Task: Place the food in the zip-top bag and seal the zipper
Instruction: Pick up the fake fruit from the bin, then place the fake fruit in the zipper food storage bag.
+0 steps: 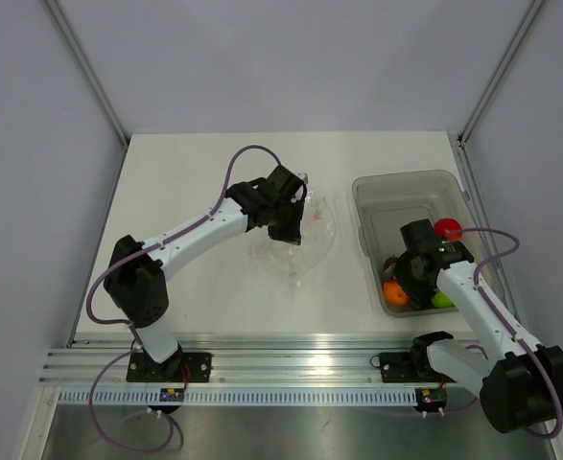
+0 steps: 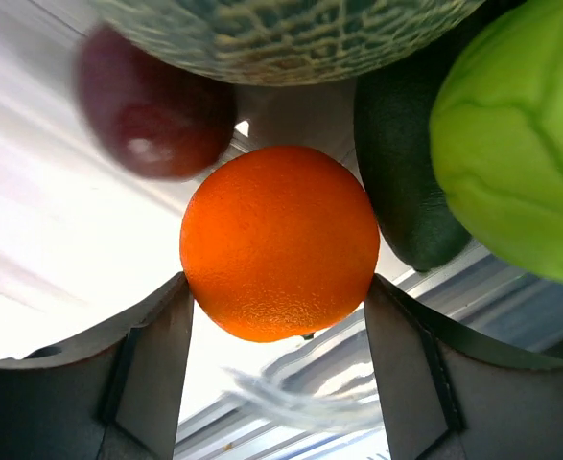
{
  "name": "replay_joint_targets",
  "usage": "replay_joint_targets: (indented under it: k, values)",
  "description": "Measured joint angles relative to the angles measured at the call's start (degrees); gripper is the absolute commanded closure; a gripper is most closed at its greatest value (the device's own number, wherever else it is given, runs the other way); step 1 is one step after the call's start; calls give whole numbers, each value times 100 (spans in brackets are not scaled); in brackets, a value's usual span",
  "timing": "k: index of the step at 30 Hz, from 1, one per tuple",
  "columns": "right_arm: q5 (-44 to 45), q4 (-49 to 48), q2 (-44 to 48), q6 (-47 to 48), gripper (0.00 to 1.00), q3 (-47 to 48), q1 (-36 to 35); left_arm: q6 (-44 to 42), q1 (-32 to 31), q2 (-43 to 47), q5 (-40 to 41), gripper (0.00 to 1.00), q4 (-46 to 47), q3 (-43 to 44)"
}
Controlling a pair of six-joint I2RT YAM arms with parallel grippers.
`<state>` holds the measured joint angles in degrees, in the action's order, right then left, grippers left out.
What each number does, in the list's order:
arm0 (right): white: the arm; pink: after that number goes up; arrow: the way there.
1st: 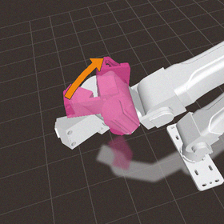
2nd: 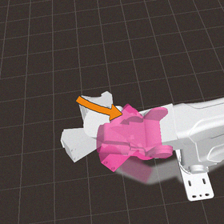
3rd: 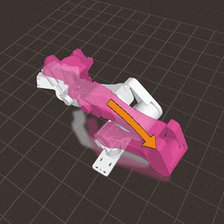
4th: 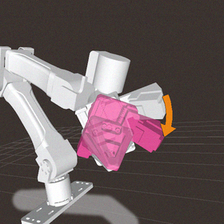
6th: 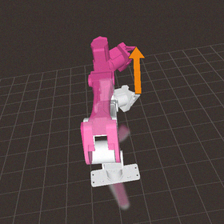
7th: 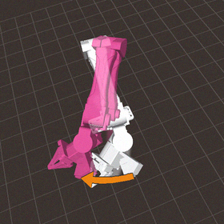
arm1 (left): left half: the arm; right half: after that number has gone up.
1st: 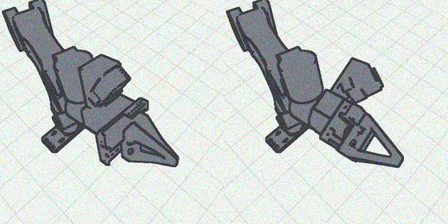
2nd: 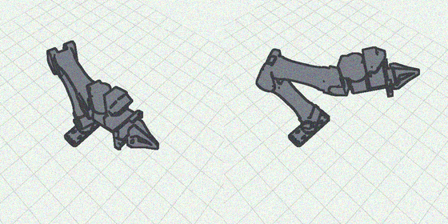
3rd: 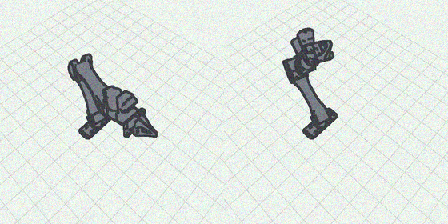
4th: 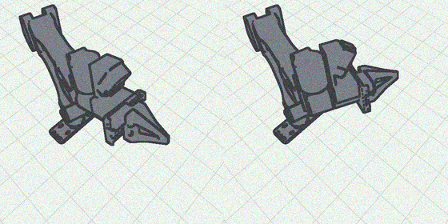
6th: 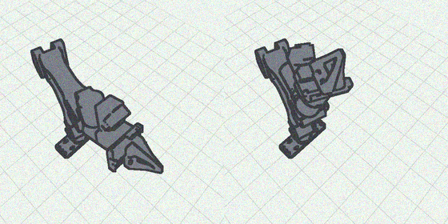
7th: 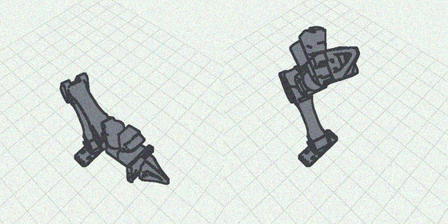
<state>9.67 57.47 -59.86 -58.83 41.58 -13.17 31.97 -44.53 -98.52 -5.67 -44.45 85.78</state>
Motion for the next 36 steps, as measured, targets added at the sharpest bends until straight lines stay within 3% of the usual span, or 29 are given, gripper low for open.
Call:
replay_joint_targets:
  k: [11, 21, 36]
  values:
    - [407, 437, 422, 529, 59, 1438, 7, -28, 0, -181, -57, 100, -39, 229]
    - [358, 435, 616, 1032, 60, 1827, 7, -37, -87, -455, -282, 100, -92, 769]
    - [-745, 48, 612, 1539, 60, 2317, -129, 109, -313, -1012, -619, 100, -96, 1187]
